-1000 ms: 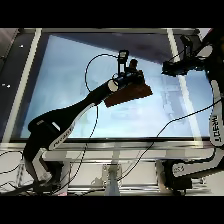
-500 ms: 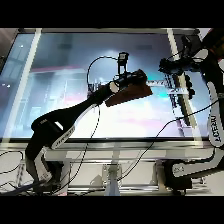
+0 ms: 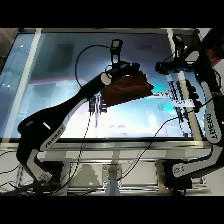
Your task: Fold the clothes and pants, and hang the long-sleeved shirts on hangers.
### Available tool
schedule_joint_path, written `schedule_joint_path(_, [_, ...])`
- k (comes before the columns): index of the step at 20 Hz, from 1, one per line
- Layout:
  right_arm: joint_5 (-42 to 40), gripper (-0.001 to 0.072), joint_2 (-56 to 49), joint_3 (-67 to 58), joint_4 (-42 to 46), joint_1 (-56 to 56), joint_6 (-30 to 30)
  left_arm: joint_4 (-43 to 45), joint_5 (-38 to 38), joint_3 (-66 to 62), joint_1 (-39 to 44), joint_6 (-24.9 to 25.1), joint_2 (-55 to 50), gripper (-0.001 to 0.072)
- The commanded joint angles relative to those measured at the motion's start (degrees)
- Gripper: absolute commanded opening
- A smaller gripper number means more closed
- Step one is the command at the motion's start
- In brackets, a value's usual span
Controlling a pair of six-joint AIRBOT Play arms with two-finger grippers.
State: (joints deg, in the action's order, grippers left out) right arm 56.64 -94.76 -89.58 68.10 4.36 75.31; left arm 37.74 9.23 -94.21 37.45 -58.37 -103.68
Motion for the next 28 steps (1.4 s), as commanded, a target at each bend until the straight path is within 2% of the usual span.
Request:
schedule_joint_path(1, [7.58,0.0016,-5.07,0.00,-11.91,4.63,-6.84,1.25,6.78,-0.07,-3.54,0.07,3.37,0.0570])
schedule_joint_path(2, [9.99,0.0068,-6.73,0.00,-17.70,5.95,-9.90,1.25,8.13,-0.07,-4.35,0.04,3.82,0.0571])
schedule_joint_path(3, [10.78,0.0309,-8.17,-0.02,-20.90,6.71,-11.26,1.25,9.49,-0.07,-5.03,0.04,4.15,0.0570])
schedule_joint_path(4, [10.69,0.0471,-9.11,-0.02,-21.27,6.73,-11.65,1.25,10.86,-0.07,-5.62,0.04,4.26,0.0570])
schedule_joint_path(5, [10.08,0.0542,-9.75,0.00,-20.85,6.67,-11.65,1.25,12.24,-0.07,-6.08,0.04,4.26,0.0571])
schedule_joint_path(8, [7.78,0.0557,-11.72,-0.31,-20.52,6.43,-11.02,1.27,15.41,0.04,-6.64,0.04,4.24,0.0570])
schedule_joint_path(10, [6.80,0.0557,-13.16,-0.31,-19.80,6.69,-6.88,1.25,15.74,0.04,-6.60,0.07,4.24,0.0571])
schedule_joint_path(13, [9.97,0.0558,-16.22,-0.31,-20.48,6.58,-5.27,1.25,15.72,0.04,-6.60,0.04,4.24,0.0570])
schedule_joint_path(16, [14.01,0.0558,-19.41,-0.31,-26.51,6.60,-5.27,1.27,15.72,0.04,-6.60,0.07,4.22,0.0571])
schedule_joint_path(19, [14.29,0.0558,-21.81,-0.31,-32.46,6.43,-5.25,1.27,15.74,0.04,-6.60,0.07,4.22,0.0571])
schedule_joint_path(25, [12.17,0.0547,-22.67,-0.33,-32.65,1.55,-5.64,1.29,15.72,0.04,-6.60,0.09,4.22,0.0570])
schedule_joint_path(28, [15.10,0.0567,-22.56,-4.61,-30.51,1.25,-10.25,4.96,16.59,0.04,-7.19,0.07,4.22,0.0570])
